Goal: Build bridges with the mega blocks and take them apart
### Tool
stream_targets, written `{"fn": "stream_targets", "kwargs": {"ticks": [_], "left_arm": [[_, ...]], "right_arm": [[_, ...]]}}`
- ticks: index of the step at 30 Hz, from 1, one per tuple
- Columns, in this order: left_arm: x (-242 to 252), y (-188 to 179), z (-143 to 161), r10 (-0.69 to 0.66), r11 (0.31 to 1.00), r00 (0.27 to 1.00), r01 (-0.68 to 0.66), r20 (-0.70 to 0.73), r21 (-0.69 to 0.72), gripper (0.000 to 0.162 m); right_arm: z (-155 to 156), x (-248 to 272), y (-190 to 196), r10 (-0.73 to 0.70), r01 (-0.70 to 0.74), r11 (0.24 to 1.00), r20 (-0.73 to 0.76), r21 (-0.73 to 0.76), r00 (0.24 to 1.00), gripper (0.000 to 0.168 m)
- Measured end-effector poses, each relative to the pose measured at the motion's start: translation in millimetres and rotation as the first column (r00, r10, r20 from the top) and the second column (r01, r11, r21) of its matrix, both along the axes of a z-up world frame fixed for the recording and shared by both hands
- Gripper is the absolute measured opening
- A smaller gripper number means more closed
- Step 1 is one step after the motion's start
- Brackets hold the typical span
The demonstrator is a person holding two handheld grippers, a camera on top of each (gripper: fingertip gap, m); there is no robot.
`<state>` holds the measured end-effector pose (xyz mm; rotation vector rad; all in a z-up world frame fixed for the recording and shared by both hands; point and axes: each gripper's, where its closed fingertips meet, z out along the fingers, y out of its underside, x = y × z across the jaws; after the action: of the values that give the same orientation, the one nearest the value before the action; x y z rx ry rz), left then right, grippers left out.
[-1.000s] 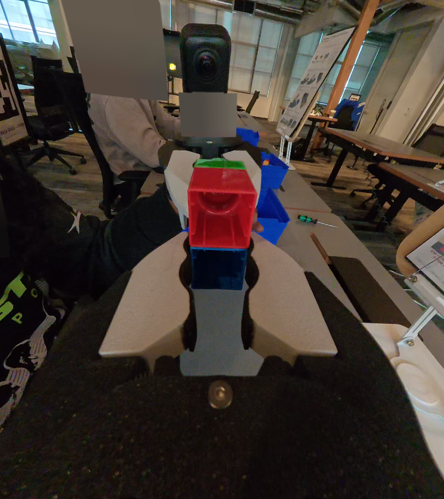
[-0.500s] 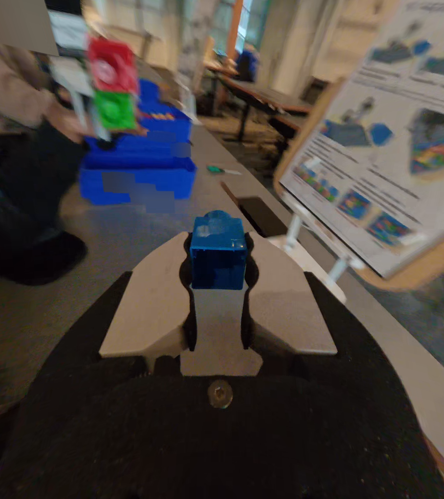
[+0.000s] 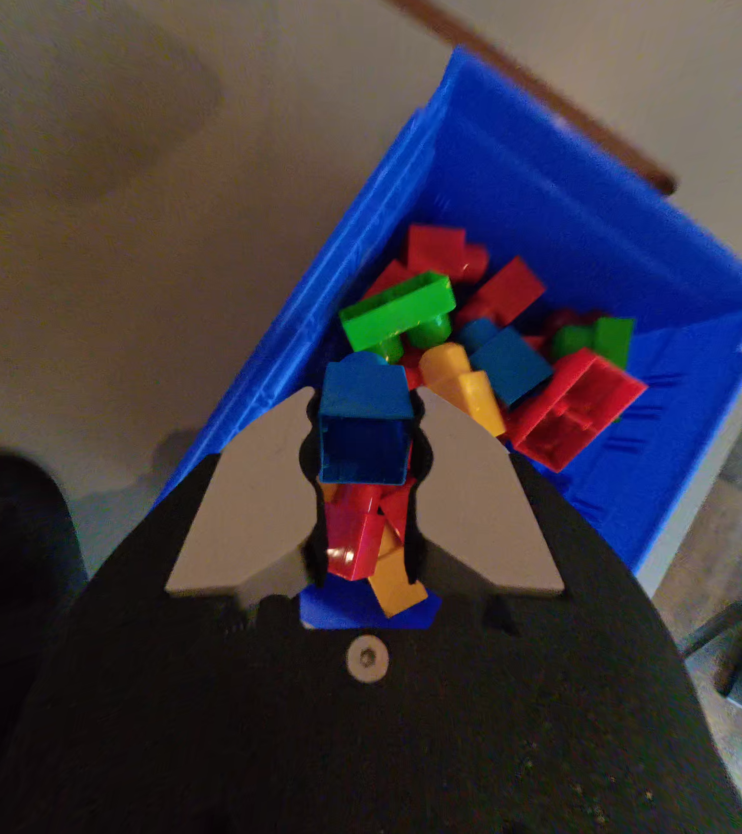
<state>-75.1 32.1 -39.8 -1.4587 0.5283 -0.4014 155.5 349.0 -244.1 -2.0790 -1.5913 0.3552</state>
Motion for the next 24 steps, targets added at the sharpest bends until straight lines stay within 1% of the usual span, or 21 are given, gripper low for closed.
{"fn": "stream_targets", "kwargs": {"ticks": [3,9,11,13,15,17,18,19,20,21,22,24], "left_arm": [[1.0,2.1,-2.3,0.002,1.000,1.000,-0.002,-0.011,-0.007,0.034],[0.9,7.4,-7.3,-0.002,1.000,1.000,0.002,-0.012,-0.024,0.034],[1.4,8.4,-8.2,-0.005,1.000,1.000,0.004,-0.011,-0.028,0.034],[1.5,9.6,-9.7,-0.005,0.999,1.000,0.004,-0.012,-0.034,0.034],[1.8,11.0,-11.1,-0.009,0.999,1.000,0.008,-0.011,-0.040,0.034],[2.8,12.8,-12.8,-0.018,0.999,1.000,0.018,-0.008,-0.045,0.034],[4.1,13.9,-13.9,-0.026,0.998,1.000,0.026,-0.007,-0.049,0.034],[5.6,15.2,-15.0,-0.034,0.998,0.999,0.033,-0.005,-0.053,0.034],[7.1,16.6,-16.2,-0.040,0.998,0.999,0.040,-0.004,-0.058,0.034],[9.1,17.9,-17.6,-0.047,0.997,0.999,0.047,-0.006,-0.062,0.034],[11.6,19.1,-18.5,-0.057,0.996,0.998,0.056,-0.007,-0.063,0.034],[18.1,21.2,-20.5,-0.081,0.994,0.997,0.080,-0.007,-0.072,0.034]], "right_arm": [[-17.8,3.9,-1.5,0.008,-0.004,0.998,0.053,-0.070,0.999,0.036],[-37.1,3.7,-3.7,0.038,-0.024,0.989,0.093,-0.144,0.995,0.037],[-38.3,4.3,-1.1,0.033,-0.020,0.991,0.096,-0.135,0.995,0.050],[-33.1,3.8,-0.5,0.027,-0.017,0.992,0.076,-0.121,0.997,0.053],[-20.1,1.6,-0.5,0.036,-0.033,0.997,0.037,-0.070,0.999,0.055],[6.2,-6.9,-1.8,0.054,-0.053,0.998,-0.038,0.030,0.998,0.056],[24.9,-17.3,-6.9,0.086,-0.077,0.994,-0.108,0.083,0.990,0.056],[46.0,-31.2,-16.9,0.144,-0.119,0.983,-0.190,0.137,0.971,0.057],[68.2,-47.0,-31.4,0.223,-0.173,0.966,-0.274,0.192,0.936,0.056],[90.9,-63.6,-50.1,0.311,-0.232,0.941,-0.355,0.248,0.882,0.056],[113.3,-80.3,-73.2,0.404,-0.296,0.908,-0.431,0.298,0.807,0.056],[154.7,-110.4,-128.9,0.563,-0.422,0.826,-0.569,0.373,0.599,0.051]]}}
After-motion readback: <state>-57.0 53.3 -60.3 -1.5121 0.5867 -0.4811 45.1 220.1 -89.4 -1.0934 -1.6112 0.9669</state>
